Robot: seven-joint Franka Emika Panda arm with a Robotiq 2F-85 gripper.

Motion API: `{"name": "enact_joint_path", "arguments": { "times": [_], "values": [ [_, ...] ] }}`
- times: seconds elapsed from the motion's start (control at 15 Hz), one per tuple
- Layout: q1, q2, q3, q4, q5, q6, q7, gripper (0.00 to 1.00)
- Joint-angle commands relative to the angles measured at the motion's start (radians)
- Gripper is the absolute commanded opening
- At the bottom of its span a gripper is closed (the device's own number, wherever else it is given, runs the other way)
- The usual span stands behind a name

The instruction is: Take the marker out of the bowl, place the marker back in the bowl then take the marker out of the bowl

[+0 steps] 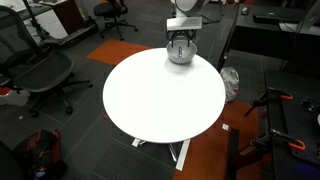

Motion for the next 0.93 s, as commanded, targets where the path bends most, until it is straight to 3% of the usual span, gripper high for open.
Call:
{"name": "enact_joint_path", "arguments": {
  "times": [0.0, 0.4, 0.87],
  "values": [
    [0.025, -0.081, -0.026, -0.07, 0.014, 0.021, 0.034, 1.0],
    [0.011, -0.219, -0.024, -0.163, 0.01, 0.002, -0.002, 1.0],
    [-0.018, -0.411, -0.002, -0.305, 0.026, -0.014, -0.207, 1.0]
  ]
}}
